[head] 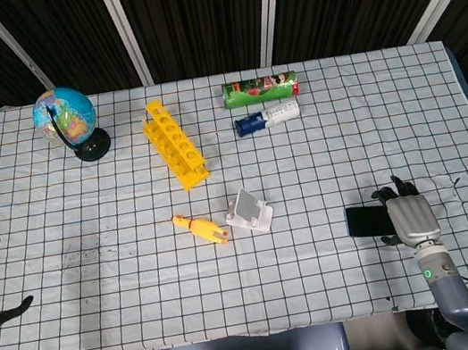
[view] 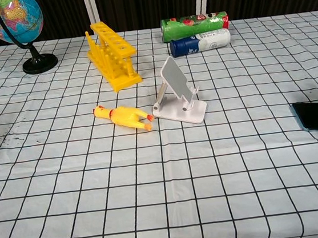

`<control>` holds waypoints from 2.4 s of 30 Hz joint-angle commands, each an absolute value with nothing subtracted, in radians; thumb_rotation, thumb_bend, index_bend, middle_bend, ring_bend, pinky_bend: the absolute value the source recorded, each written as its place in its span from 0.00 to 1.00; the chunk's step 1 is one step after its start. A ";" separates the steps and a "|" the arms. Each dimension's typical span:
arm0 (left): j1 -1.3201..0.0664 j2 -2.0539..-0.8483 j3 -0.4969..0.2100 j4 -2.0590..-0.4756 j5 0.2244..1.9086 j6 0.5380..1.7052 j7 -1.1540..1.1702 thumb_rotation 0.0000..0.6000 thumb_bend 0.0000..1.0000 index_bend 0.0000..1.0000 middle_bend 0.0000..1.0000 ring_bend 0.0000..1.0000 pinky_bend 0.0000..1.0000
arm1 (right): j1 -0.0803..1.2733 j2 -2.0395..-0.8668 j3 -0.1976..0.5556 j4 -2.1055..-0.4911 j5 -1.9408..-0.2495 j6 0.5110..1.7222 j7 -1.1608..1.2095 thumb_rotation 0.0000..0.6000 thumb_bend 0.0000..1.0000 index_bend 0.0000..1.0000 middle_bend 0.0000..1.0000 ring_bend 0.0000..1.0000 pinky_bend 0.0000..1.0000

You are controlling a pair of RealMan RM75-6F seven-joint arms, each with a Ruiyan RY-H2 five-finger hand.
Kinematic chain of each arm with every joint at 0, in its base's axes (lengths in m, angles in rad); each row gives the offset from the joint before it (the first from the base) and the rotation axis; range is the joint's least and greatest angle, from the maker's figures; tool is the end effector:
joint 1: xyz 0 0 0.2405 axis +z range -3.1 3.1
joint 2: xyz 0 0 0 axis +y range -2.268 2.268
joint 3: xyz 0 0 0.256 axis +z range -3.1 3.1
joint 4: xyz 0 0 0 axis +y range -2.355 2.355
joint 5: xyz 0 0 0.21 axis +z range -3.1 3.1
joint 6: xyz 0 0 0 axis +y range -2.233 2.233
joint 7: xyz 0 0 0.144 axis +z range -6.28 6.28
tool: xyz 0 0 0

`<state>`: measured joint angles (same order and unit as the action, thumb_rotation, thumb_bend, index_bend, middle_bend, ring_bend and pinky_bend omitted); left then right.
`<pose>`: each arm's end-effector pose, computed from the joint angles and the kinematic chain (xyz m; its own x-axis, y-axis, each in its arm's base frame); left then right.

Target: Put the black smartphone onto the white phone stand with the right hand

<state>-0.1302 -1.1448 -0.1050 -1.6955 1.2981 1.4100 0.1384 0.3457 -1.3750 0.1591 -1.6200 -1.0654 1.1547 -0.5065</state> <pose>-0.3087 0.2027 0.1493 0.3901 0.0356 0.9201 0.9112 0.1286 -0.3914 -0.2754 -0.2658 0.0556 0.4981 -0.2550 0.8288 -0.8535 0.0244 0.5205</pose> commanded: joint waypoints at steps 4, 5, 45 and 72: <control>-0.131 -1.145 -0.105 -1.696 1.294 1.408 0.140 1.00 0.00 0.00 0.00 0.00 0.00 | 0.362 -1.393 0.160 -1.611 -1.018 1.140 -0.520 1.00 0.18 0.30 0.27 0.03 0.14; -0.131 -1.145 -0.106 -1.697 1.293 1.408 0.141 1.00 0.00 0.00 0.00 0.00 0.00 | 0.365 -1.397 0.163 -1.610 -1.007 1.138 -0.519 1.00 0.18 0.30 0.27 0.03 0.14; -0.130 -1.143 -0.107 -1.699 1.287 1.407 0.132 1.00 0.00 0.00 0.00 0.00 0.00 | 0.422 -1.444 0.149 -1.543 -0.876 1.104 -0.538 1.00 0.19 0.33 0.29 0.03 0.14; -0.131 -1.143 -0.109 -1.703 1.280 1.404 0.130 1.00 0.00 0.00 0.00 0.00 0.00 | 0.449 -1.439 0.134 -1.547 -0.827 1.089 -0.547 1.00 0.40 0.72 0.68 0.31 0.14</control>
